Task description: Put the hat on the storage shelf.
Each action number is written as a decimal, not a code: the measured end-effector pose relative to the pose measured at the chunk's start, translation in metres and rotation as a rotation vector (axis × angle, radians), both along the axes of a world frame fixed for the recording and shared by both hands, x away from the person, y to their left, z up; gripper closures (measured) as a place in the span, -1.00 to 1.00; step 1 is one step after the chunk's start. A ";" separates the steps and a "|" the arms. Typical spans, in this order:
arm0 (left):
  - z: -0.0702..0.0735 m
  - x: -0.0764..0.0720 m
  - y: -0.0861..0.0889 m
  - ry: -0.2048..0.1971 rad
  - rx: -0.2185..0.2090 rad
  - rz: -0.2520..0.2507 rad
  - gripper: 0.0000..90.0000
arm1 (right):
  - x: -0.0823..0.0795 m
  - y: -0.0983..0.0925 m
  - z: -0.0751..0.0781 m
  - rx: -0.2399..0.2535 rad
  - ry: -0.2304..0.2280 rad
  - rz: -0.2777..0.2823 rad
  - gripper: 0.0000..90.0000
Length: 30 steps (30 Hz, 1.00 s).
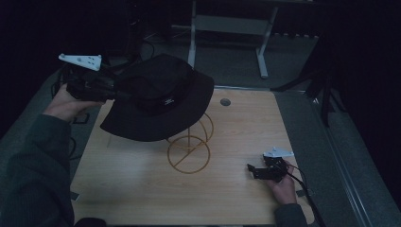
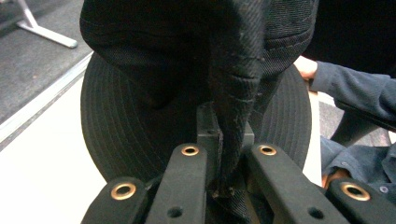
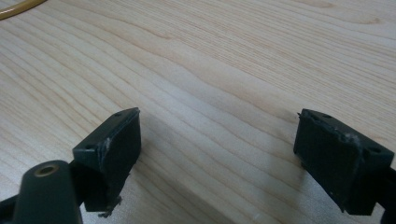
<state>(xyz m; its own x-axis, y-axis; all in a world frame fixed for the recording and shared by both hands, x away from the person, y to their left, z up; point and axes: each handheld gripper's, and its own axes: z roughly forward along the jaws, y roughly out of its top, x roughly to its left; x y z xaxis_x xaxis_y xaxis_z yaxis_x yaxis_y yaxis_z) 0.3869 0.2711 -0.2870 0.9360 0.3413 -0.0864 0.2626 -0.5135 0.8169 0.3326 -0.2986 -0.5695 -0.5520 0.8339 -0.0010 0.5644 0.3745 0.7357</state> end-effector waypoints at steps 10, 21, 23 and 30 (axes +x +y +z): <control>0.003 0.001 -0.019 0.001 0.038 -0.034 0.96 | 0.000 0.000 0.000 -0.001 0.001 0.001 -0.67; 0.003 0.002 -0.034 -0.009 0.058 -0.052 0.96 | 0.000 0.000 0.000 -0.001 0.001 0.001 -0.67; 0.004 0.002 -0.036 -0.013 0.055 -0.050 0.96 | 0.000 0.000 0.000 -0.001 0.001 0.001 -0.67; 0.004 0.001 -0.043 -0.022 0.068 -0.045 0.95 | 0.000 0.000 0.000 0.000 0.001 0.001 -0.67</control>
